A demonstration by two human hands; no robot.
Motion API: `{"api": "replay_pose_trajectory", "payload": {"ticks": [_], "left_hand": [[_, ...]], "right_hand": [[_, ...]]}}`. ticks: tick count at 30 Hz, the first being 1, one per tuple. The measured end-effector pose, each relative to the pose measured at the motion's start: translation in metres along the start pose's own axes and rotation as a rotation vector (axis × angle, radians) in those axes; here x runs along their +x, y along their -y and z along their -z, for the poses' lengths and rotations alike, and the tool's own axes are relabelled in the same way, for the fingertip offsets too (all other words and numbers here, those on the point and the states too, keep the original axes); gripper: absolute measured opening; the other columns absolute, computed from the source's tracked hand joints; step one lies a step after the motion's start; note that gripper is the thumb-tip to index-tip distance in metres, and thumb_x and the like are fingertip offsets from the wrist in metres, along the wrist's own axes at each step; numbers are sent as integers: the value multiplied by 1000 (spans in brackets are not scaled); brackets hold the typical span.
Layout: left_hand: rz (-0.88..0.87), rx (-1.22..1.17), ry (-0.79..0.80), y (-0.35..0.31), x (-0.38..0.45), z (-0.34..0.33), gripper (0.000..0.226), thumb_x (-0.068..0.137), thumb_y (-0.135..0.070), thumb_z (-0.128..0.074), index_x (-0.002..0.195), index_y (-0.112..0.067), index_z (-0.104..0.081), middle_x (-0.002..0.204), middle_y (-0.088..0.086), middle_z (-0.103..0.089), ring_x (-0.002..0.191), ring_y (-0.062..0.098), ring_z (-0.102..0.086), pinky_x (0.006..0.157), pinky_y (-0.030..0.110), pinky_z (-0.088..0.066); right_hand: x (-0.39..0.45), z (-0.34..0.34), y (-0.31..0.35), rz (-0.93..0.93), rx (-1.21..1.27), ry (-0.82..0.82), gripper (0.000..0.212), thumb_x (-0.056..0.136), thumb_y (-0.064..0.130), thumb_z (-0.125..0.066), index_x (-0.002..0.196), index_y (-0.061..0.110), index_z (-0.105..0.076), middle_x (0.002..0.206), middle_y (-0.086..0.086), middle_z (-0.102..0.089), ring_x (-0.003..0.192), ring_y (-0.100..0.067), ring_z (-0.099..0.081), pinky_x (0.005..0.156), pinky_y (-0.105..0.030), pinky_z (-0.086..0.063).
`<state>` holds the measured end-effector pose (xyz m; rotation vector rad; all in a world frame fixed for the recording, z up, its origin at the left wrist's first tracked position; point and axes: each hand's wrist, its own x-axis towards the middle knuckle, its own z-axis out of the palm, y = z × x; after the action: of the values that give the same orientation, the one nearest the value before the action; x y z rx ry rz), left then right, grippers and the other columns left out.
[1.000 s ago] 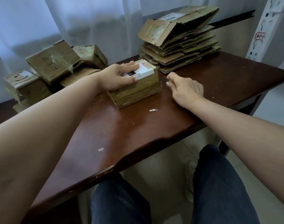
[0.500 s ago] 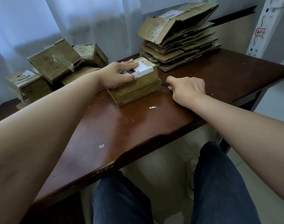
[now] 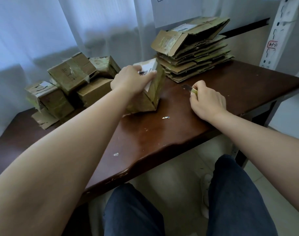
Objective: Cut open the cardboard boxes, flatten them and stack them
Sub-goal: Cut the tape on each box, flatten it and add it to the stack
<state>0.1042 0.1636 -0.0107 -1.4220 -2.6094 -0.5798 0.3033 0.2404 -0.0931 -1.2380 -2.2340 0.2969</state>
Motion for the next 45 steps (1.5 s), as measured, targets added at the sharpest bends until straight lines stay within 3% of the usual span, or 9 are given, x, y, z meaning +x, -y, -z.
{"api": "replay_pose_trajectory", "payload": {"ticks": [3,6,9,13,21,29,34,41,45], "left_hand": [[100,87,68,-5,2,-6,86,81,-83,-27,115,-14,-64,121,10,-61,123,39,-44,91,43,-35],[17,67,152,-5,4,-9,81,89,-75,-22,106,-11,-68,107,9,-66,114,34,-52,107,45,-31],[-109,-111,162,4,-2,1,83,78,-85,-27,128,-27,-60,136,2,-55,137,32,-35,114,47,-25],[-389,-186,328,18,-17,10,68,85,-73,-43,144,-38,-41,160,-1,-18,149,25,6,119,49,4],[-528,37,297,9,-18,-7,57,100,-46,-35,152,-24,-27,159,8,-24,146,35,-14,116,38,-14],[-513,54,283,13,-14,-12,73,86,-66,-19,150,-32,-29,158,8,-24,147,34,-15,119,49,-17],[-520,58,259,17,-10,-14,66,92,-66,-22,149,-35,-30,157,7,-28,146,32,-19,117,51,-21],[-512,97,229,10,-16,-11,64,92,-64,-24,148,-35,-32,157,4,-28,145,31,-23,115,47,-25],[-506,91,224,12,-15,-11,57,96,-59,-29,148,-35,-33,157,3,-29,145,28,-25,116,45,-24]], "right_hand": [[-4,0,3,23,43,12,22,98,23,-40,118,15,-47,105,-12,-65,94,-39,-59,72,-38,-39],[-10,2,3,102,35,-17,22,99,24,-41,118,16,-49,104,-14,-67,93,-41,-59,70,-38,-38],[-17,5,3,187,10,-75,22,99,27,-42,117,18,-51,97,-12,-69,89,-40,-61,66,-35,-35],[-26,5,6,325,20,-136,21,99,28,-43,114,17,-53,85,-10,-69,80,-39,-63,62,-34,-33],[-32,-2,13,439,32,-153,20,95,24,-48,111,15,-57,75,-11,-68,72,-40,-63,58,-34,-34],[-32,-9,12,429,22,-169,23,97,22,-45,115,11,-54,77,-15,-68,71,-40,-63,59,-35,-36],[-33,-10,16,446,-15,-181,23,95,20,-46,112,8,-56,73,-17,-67,67,-42,-62,56,-35,-34],[-38,-12,26,439,-96,-240,10,88,11,-54,92,3,-57,60,-14,-63,52,-40,-60,49,-29,-29],[-45,-7,28,428,-235,-102,13,91,13,-48,97,6,-56,73,-16,-67,67,-40,-64,52,-29,-26]]}}
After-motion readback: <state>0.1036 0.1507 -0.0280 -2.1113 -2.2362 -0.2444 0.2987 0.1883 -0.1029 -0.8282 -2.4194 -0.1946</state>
